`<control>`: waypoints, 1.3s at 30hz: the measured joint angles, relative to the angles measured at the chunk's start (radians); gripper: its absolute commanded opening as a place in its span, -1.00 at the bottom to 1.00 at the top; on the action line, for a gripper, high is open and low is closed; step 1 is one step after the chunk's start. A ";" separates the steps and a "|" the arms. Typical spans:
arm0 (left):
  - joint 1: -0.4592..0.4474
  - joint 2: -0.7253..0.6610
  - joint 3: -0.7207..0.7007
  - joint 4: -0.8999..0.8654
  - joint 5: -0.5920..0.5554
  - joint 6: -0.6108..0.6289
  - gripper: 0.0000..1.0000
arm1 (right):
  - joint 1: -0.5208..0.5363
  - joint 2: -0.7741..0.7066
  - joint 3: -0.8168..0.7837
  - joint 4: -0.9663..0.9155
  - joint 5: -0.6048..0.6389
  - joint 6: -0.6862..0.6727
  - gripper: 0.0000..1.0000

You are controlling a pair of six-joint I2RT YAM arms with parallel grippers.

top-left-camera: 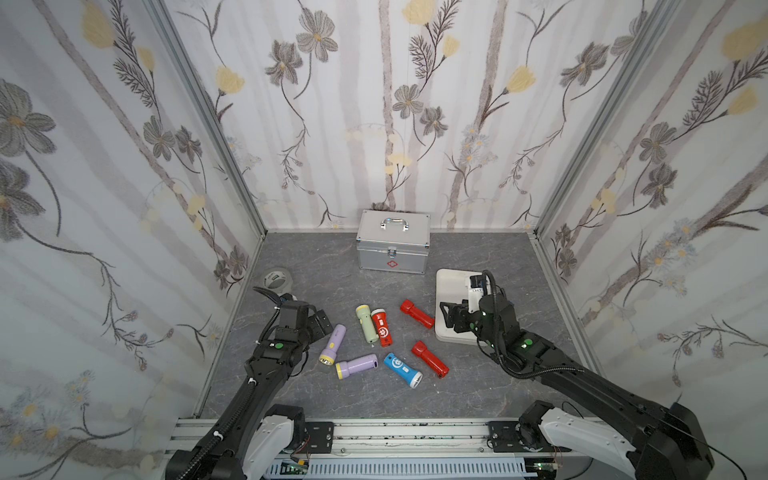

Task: Put the flashlights into the storage boxes
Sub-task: Pick up the flashlight from the center of the board.

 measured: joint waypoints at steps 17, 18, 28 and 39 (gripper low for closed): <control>0.004 0.031 0.000 0.000 -0.017 -0.007 1.00 | 0.265 0.194 0.051 -0.295 -0.034 0.035 -0.11; 0.004 0.032 0.000 0.000 -0.017 -0.007 1.00 | 0.269 0.187 0.038 -0.299 -0.042 0.045 -0.12; 0.004 0.035 0.001 0.000 -0.017 -0.007 1.00 | 0.285 0.242 0.011 -0.298 -0.068 0.069 -0.12; 0.006 0.034 0.001 0.000 -0.017 -0.010 1.00 | 0.290 0.338 0.050 -0.298 -0.049 0.037 -0.02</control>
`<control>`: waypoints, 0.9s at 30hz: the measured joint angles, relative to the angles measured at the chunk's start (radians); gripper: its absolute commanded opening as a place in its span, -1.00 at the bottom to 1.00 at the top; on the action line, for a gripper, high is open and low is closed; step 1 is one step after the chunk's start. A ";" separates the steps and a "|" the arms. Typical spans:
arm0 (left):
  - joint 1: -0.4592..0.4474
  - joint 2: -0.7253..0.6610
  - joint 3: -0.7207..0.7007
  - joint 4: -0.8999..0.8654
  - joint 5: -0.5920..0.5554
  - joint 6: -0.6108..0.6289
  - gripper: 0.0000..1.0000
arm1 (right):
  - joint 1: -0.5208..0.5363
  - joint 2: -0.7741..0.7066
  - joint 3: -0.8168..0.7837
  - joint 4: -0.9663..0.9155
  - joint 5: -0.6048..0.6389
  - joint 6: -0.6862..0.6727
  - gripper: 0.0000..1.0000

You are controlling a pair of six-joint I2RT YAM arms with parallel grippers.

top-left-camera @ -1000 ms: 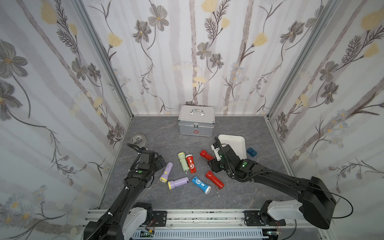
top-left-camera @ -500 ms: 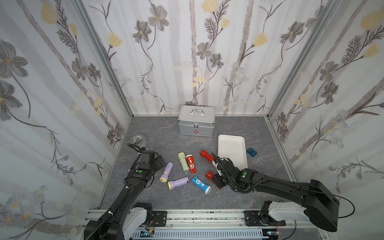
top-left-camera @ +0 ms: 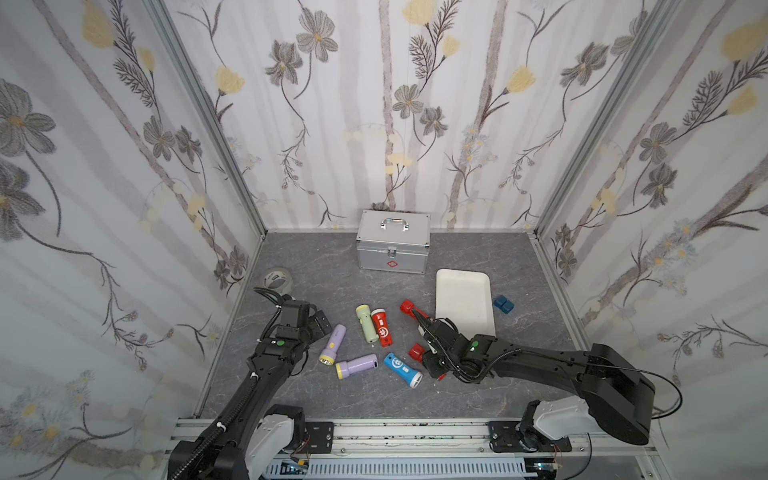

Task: Put the flashlights into the storage boxes
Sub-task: Pick up the flashlight from the center of the board.

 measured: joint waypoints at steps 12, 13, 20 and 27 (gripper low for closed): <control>0.000 0.009 0.000 0.000 0.000 -0.001 1.00 | 0.019 0.103 0.032 -0.003 0.054 -0.022 -0.18; 0.000 0.009 0.000 0.000 -0.001 -0.001 1.00 | 0.024 0.106 0.045 -0.014 0.063 -0.024 -0.21; 0.004 -0.013 -0.006 0.006 -0.018 -0.009 1.00 | 0.045 0.025 0.078 -0.043 0.125 -0.013 -0.36; 0.018 -0.049 -0.055 0.058 0.049 -0.092 1.00 | 0.005 -0.206 0.123 -0.072 0.188 0.061 -0.43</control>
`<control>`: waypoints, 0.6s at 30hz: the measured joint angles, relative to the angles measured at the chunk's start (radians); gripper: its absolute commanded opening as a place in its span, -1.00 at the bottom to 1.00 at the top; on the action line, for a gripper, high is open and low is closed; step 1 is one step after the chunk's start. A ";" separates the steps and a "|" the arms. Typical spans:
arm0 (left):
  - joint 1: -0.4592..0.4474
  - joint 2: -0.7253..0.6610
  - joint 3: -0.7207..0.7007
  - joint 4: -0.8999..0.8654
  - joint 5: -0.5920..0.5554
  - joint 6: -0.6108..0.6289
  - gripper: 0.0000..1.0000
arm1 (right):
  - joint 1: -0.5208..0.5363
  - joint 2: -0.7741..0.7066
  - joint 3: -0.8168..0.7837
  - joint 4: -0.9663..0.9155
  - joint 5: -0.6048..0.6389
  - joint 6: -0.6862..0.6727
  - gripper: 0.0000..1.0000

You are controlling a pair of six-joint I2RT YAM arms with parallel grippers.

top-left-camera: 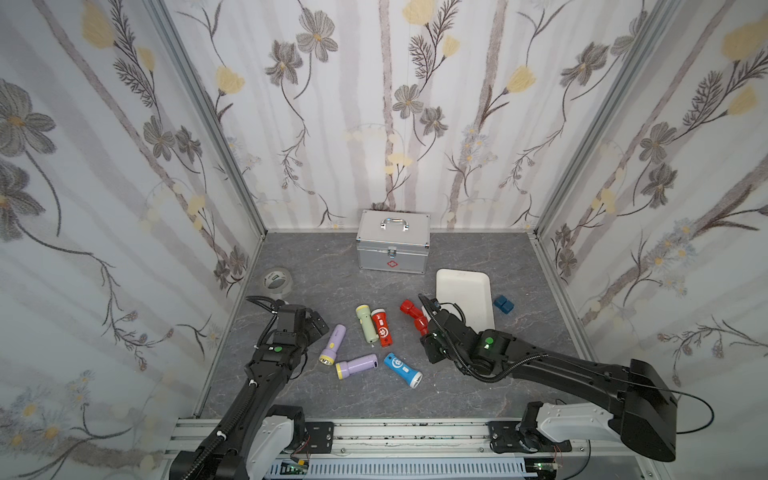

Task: Put the flashlights into the storage boxes
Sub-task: Pick up the flashlight from the center of the board, then place the flashlight at the storage box.

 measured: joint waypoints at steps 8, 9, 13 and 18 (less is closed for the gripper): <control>-0.143 0.036 0.029 0.047 -0.061 0.080 1.00 | -0.375 -0.117 -0.044 0.026 -0.060 0.084 -0.47; -0.148 0.037 0.027 0.041 -0.079 0.092 1.00 | -0.416 -0.099 -0.044 0.039 -0.075 0.090 -0.47; -0.154 0.019 0.006 0.060 -0.122 0.126 1.00 | -0.525 0.061 0.027 0.050 -0.171 0.085 -0.46; -0.154 -0.021 -0.031 0.063 -0.131 0.140 1.00 | -0.561 0.285 0.171 0.068 -0.246 0.045 -0.44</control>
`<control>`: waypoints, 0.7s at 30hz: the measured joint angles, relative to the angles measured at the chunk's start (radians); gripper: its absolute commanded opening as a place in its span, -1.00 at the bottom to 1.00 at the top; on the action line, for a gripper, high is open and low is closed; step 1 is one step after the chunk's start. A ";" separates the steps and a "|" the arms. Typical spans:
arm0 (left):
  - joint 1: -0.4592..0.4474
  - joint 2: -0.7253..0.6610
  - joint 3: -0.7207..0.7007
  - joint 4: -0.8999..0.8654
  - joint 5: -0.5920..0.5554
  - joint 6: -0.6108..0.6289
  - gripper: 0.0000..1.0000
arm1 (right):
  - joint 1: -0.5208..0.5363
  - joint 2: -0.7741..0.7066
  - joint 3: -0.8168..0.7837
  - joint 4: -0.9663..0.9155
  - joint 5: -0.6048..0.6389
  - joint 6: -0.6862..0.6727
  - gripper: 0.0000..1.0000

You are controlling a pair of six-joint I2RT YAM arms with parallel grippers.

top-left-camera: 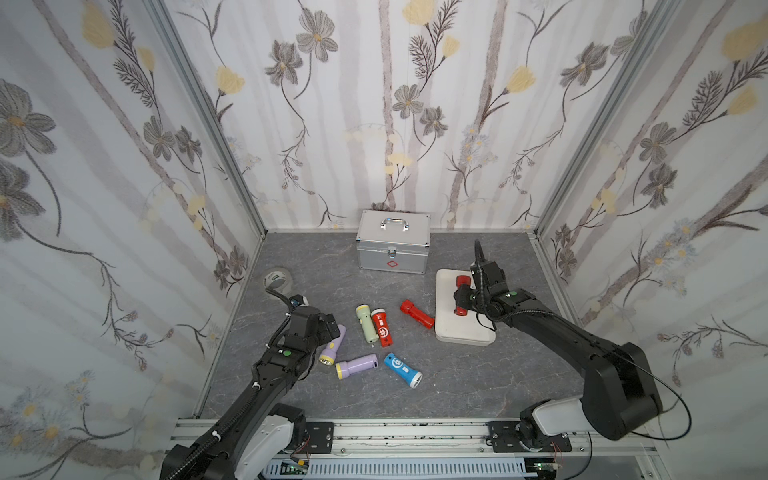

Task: Put the flashlights into the storage boxes
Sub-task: Place the flashlight at the storage box.

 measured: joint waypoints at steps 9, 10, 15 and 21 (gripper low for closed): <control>0.000 -0.069 -0.032 0.010 -0.030 0.000 1.00 | -0.021 0.239 0.156 -0.026 -0.046 -0.030 -0.44; 0.000 -0.074 -0.035 0.012 -0.031 0.000 1.00 | -0.023 0.248 0.161 -0.027 -0.046 -0.032 -0.44; 0.000 -0.085 -0.041 0.015 -0.034 0.000 1.00 | -0.036 0.304 0.185 -0.039 -0.048 -0.051 -0.44; 0.000 -0.082 -0.042 0.022 -0.033 0.000 1.00 | -0.041 0.369 0.236 -0.044 -0.045 -0.065 -0.44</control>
